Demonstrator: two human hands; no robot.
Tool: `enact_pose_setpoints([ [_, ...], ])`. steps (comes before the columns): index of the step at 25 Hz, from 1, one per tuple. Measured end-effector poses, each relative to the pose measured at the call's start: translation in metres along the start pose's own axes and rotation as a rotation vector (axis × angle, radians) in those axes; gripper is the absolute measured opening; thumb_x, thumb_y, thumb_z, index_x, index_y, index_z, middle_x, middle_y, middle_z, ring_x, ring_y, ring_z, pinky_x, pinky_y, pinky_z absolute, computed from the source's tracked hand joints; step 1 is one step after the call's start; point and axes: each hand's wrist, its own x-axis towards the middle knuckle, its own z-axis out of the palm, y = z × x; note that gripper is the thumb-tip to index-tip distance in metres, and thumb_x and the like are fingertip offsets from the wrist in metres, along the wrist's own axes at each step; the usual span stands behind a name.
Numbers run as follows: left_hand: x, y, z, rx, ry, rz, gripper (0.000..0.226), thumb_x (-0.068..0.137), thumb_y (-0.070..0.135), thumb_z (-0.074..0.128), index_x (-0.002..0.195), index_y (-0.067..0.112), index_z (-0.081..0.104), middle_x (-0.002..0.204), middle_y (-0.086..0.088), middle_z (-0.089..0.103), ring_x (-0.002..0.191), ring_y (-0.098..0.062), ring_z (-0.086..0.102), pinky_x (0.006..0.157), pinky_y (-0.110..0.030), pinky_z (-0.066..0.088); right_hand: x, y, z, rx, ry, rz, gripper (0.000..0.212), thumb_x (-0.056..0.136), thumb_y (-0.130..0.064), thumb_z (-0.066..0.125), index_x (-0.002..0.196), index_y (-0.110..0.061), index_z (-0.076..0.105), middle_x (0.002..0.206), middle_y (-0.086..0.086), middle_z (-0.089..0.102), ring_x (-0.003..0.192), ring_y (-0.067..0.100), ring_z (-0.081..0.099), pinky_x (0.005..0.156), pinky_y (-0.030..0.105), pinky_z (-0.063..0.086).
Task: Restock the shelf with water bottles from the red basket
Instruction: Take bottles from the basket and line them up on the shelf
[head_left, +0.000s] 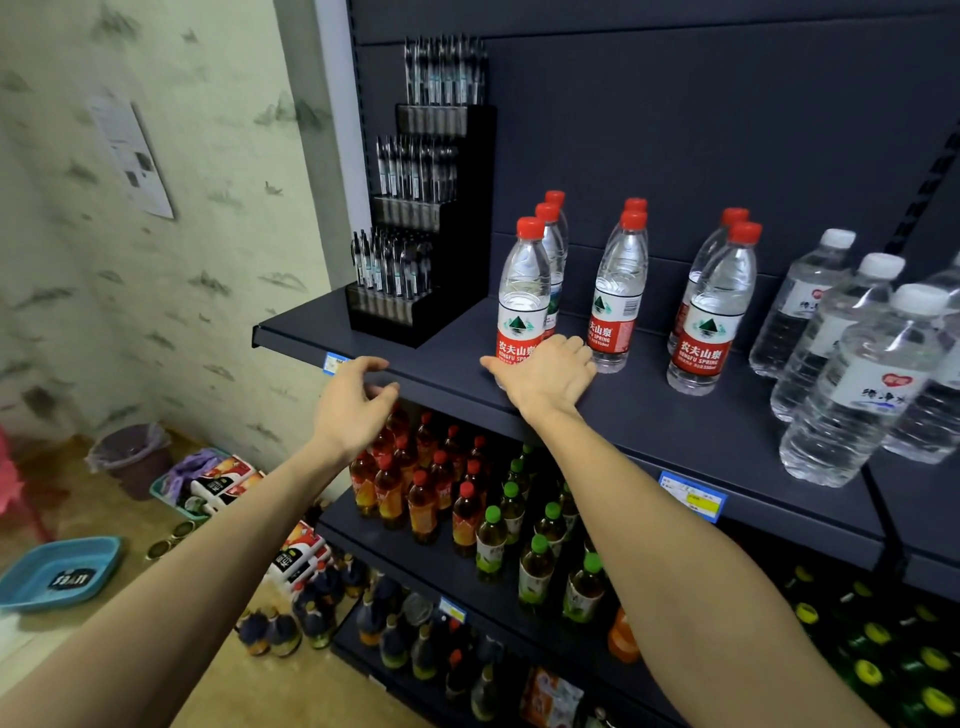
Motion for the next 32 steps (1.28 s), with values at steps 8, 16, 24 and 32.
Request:
enact_pose_setpoints([
  [8, -0.003, -0.003, 0.008, -0.007, -0.022, -0.009, 0.038, 0.096, 0.025, 0.064, 0.133, 0.014, 0.059, 0.101, 0.007, 0.063, 0.089, -0.017, 0.065, 0.084, -0.040, 0.056, -0.009, 0.016, 0.002, 0.011, -0.026, -0.181, 0.085, 0.078, -0.077, 0.059, 0.124, -0.006, 0.060, 0.124, 0.013, 0.063, 0.119, 0.032, 0.054, 0.101, 0.044, 0.040],
  [16, -0.009, -0.006, 0.002, 0.017, -0.025, -0.018, 0.038, 0.096, 0.023, 0.065, 0.132, 0.013, 0.060, 0.109, 0.002, 0.067, 0.086, -0.014, 0.064, 0.079, -0.031, 0.048, -0.022, 0.018, -0.003, 0.136, -0.043, -0.133, 0.091, 0.075, -0.078, 0.065, 0.126, -0.005, 0.052, 0.126, 0.013, 0.059, 0.120, 0.031, 0.056, 0.100, 0.044, 0.045],
  [24, -0.034, 0.005, 0.029, 0.028, -0.072, -0.090, 0.038, 0.094, 0.026, 0.064, 0.130, 0.016, 0.059, 0.099, -0.002, 0.070, 0.088, -0.021, 0.069, 0.086, -0.038, 0.056, -0.064, 0.044, -0.016, 0.327, 0.038, -0.328, 0.032, 0.090, -0.046, 0.064, 0.101, -0.019, 0.051, 0.100, -0.003, 0.060, 0.097, 0.020, 0.058, 0.079, 0.038, 0.049],
  [32, -0.061, 0.034, 0.068, 0.001, -0.062, -0.086, 0.030, 0.093, 0.027, 0.065, 0.121, 0.020, 0.060, 0.100, 0.012, 0.066, 0.086, -0.010, 0.062, 0.088, -0.035, 0.053, -0.091, 0.073, -0.028, 0.576, -0.185, -0.418, 0.017, 0.095, -0.035, 0.062, 0.109, -0.027, 0.061, 0.075, -0.017, 0.063, 0.074, 0.007, 0.063, 0.077, 0.041, 0.055],
])
